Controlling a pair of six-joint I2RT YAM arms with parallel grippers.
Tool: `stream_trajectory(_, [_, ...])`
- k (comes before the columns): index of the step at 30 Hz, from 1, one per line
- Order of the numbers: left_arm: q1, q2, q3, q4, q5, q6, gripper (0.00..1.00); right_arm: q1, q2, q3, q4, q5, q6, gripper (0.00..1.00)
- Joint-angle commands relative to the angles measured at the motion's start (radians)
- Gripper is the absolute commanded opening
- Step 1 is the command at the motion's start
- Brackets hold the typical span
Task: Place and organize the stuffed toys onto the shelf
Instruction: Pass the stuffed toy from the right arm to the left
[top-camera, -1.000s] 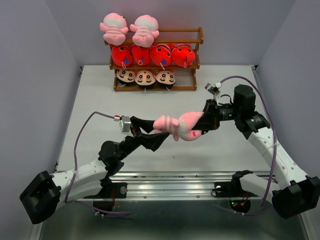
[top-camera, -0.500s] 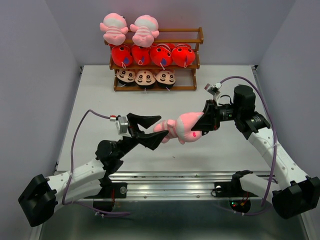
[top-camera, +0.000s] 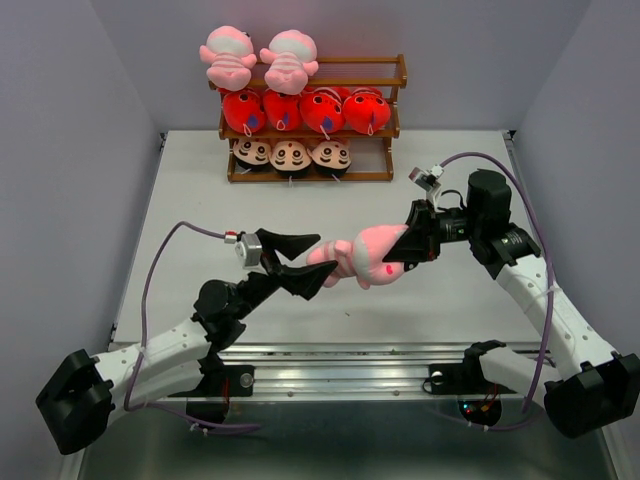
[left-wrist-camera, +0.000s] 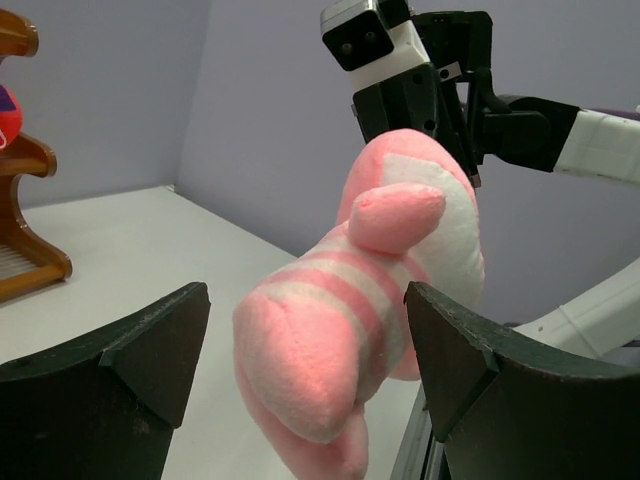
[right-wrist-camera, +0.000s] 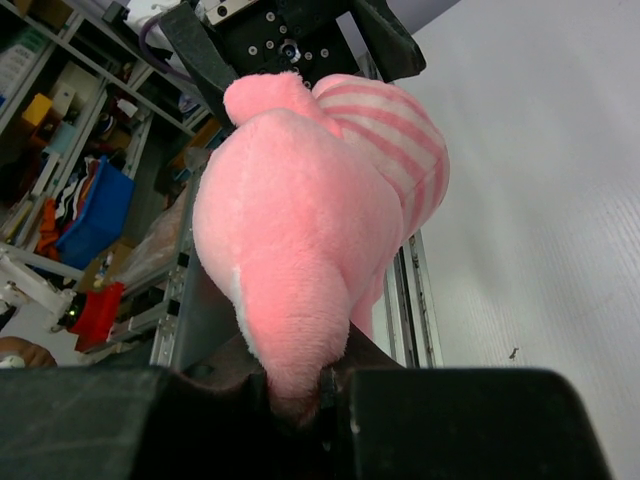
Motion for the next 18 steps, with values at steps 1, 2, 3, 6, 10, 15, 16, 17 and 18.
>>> stream_trajectory(1, [-0.004,-0.005,-0.018,0.056,-0.019,0.0,0.91,-0.012,-0.016,0.048,0.027,-0.038,-0.01,0.01])
stream_trajectory(2, [-0.004,-0.001,-0.019,0.069,-0.015,-0.009,0.91,-0.012,-0.016,0.048,0.027,-0.039,-0.008,0.01])
stream_trajectory(3, [-0.004,0.011,-0.023,0.081,-0.01,-0.014,0.9,-0.012,-0.016,0.05,0.027,-0.039,-0.01,0.01])
stream_trajectory(6, [-0.004,0.033,-0.024,0.133,0.022,-0.041,0.89,-0.012,-0.018,0.051,0.027,-0.036,-0.01,0.01])
stream_trajectory(10, [-0.004,0.074,-0.021,0.173,0.061,-0.063,0.86,-0.012,-0.016,0.057,0.025,-0.033,-0.011,0.01])
stream_trajectory(15, [-0.004,0.073,-0.041,0.187,0.071,-0.072,0.86,-0.012,-0.018,0.064,0.025,-0.03,-0.014,0.01])
stream_trajectory(16, [-0.004,0.068,-0.046,0.185,0.068,-0.074,0.86,-0.012,-0.018,0.064,0.025,-0.029,-0.016,0.01])
stream_trajectory(17, [-0.004,0.064,-0.056,0.184,0.065,-0.074,0.86,-0.012,-0.02,0.068,0.025,-0.03,-0.016,0.01])
stream_trajectory(18, [-0.004,0.056,-0.062,0.182,0.062,-0.074,0.86,-0.022,-0.02,0.068,0.025,-0.029,-0.017,0.01])
